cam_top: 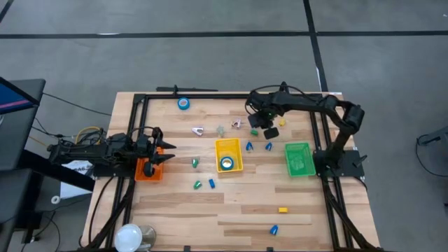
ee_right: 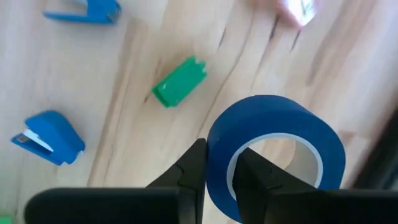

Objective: Pick and place Stapler, Stapler remover, tape
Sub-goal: Put the blue tape into the yellow basket

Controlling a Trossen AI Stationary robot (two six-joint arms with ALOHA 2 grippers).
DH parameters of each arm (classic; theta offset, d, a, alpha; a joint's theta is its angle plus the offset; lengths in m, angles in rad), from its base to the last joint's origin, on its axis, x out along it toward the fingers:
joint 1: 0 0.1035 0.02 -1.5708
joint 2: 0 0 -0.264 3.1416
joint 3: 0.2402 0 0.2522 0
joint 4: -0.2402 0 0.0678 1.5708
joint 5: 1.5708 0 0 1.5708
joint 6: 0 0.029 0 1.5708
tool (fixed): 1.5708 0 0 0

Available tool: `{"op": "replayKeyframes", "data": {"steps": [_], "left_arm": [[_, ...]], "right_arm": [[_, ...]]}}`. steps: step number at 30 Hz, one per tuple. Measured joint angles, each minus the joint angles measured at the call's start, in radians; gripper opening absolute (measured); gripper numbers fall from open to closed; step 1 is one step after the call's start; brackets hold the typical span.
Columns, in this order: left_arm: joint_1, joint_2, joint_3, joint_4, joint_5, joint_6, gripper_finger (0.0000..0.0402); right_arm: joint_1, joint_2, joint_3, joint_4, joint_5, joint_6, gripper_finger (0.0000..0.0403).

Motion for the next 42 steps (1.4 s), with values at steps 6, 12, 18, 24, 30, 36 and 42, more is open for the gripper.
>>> {"op": "replayKeyframes", "data": {"steps": [6, 12, 18, 24, 30, 36, 42], "left_arm": [[0.0, 0.0, 0.0, 0.0, 0.0, 0.0, 0.015], [0.0, 0.0, 0.0, 0.0, 0.0, 0.0, 0.015], [0.0, 0.0, 0.0, 0.0, 0.0, 0.0, 0.015], [0.0, 0.0, 0.0, 0.0, 0.0, 0.0, 0.015], [0.0, 0.0, 0.0, 0.0, 0.0, 0.0, 0.015], [0.0, 0.0, 0.0, 0.0, 0.0, 0.0, 0.015], [0.0, 0.0, 0.0, 0.0, 0.0, 0.0, 0.015]], "right_arm": [[0.051, -0.048, 0.031, 0.001, 0.0, -0.002, 0.0054], [0.121, -0.069, 0.053, 0.002, 0.0, -0.002, 0.0054], [0.206, -0.069, 0.066, 0.013, -0.001, 0.02, 0.0054], [0.306, -0.068, 0.066, 0.059, -0.005, 0.022, 0.0054], [0.361, -0.058, 0.066, 0.18, -0.005, 0.109, 0.0054], [0.406, -0.058, 0.067, 0.304, -0.008, 0.207, 0.0054], [0.43, -0.058, 0.066, 0.4, -0.008, 0.364, 0.0054]]}}
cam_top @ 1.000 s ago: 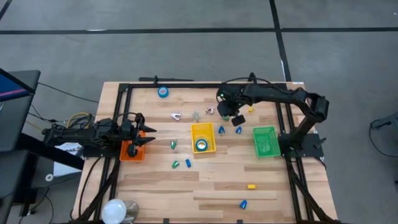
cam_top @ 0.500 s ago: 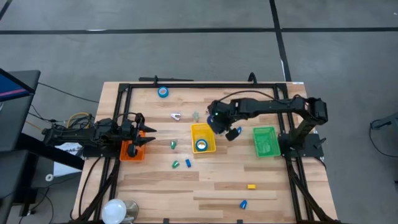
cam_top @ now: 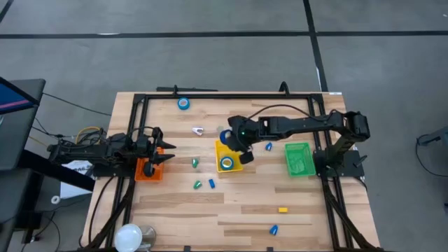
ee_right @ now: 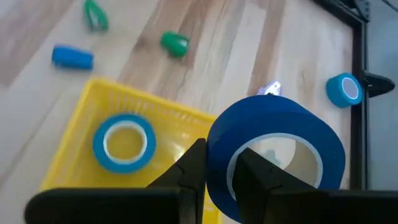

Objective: Pick and place Stapler, Stapler remover, tape
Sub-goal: Put the blue tape into the yellow basket

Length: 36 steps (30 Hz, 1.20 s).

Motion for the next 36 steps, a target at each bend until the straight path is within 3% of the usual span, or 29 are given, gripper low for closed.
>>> {"op": "replayKeyframes", "data": {"steps": [10, 36], "left_arm": [[0.0, 0.0, 0.0, 0.0, 0.0, 0.0, 0.015], [0.0, 0.045, 0.0, 0.022, 0.0, 0.0, 0.015]], "right_arm": [[0.004, 0.0, 0.0, 0.047, -0.05, 0.166, 0.0054], [0.004, 0.17, -0.001, -0.025, -0.054, 0.184, 0.0054]]}}
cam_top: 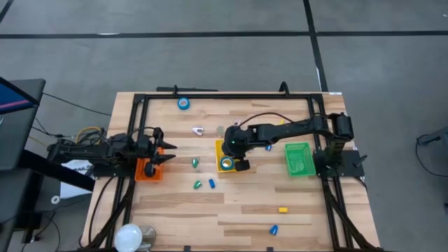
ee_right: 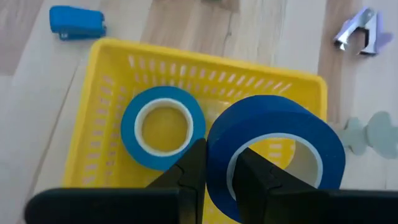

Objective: Pick and place Stapler, Stapler remover, tape
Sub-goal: Put the blue tape into the yellow basket, then put the blue stapler into the green basket

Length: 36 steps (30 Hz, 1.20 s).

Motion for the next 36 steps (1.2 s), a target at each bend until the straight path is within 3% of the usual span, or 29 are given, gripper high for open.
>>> {"op": "replayKeyframes", "data": {"steps": [6, 9, 12, 25, 36], "left_arm": [[0.0, 0.028, 0.0, 0.002, 0.0, 0.0, 0.015], [0.0, 0.041, 0.0, 0.002, 0.0, 0.0, 0.015], [0.0, 0.048, 0.0, 0.006, 0.0, 0.0, 0.015], [0.0, 0.048, 0.0, 0.008, 0.0, 0.0, 0.015], [0.0, 0.048, 0.0, 0.011, 0.0, 0.0, 0.015]], "right_arm": [[0.0, 0.007, 0.0, -0.001, -0.006, 0.0, 0.0055], [-0.003, 0.007, 0.001, -0.004, -0.058, 0.0, 0.0064], [-0.003, 0.007, 0.001, -0.01, -0.104, 0.0, 0.0083], [-0.015, 0.007, 0.001, -0.037, -0.111, 0.0, 0.0193], [-0.031, -0.052, 0.001, -0.073, -0.104, 0.0, 0.0216]]}}
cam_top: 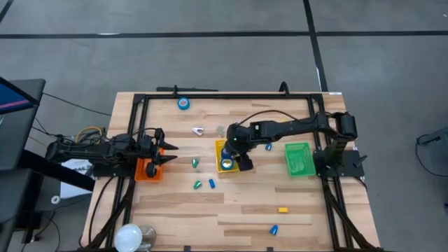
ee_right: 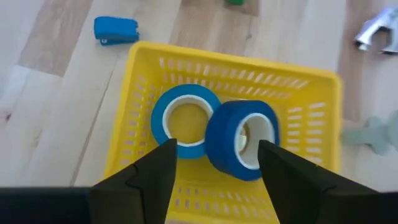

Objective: Pick and place Stapler, Stapler remover, tape
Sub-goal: Put the blue stapler into the green basket

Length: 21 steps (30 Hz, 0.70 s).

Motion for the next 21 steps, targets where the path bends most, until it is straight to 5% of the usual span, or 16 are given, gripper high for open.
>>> {"op": "replayKeyframes", "data": {"steps": [14, 21], "left_arm": [[0.0, 0.0, 0.0, 0.005, 0.0, 0.0, 0.015], [0.0, 0.0, 0.0, 0.005, 0.0, 0.0, 0.015]], "right_arm": [[-0.159, -0.118, 0.0, -0.168, 0.004, -0.004, 0.0199], [-0.207, -0.121, 0.0, -0.306, 0.003, -0.169, 0.0197]]}}
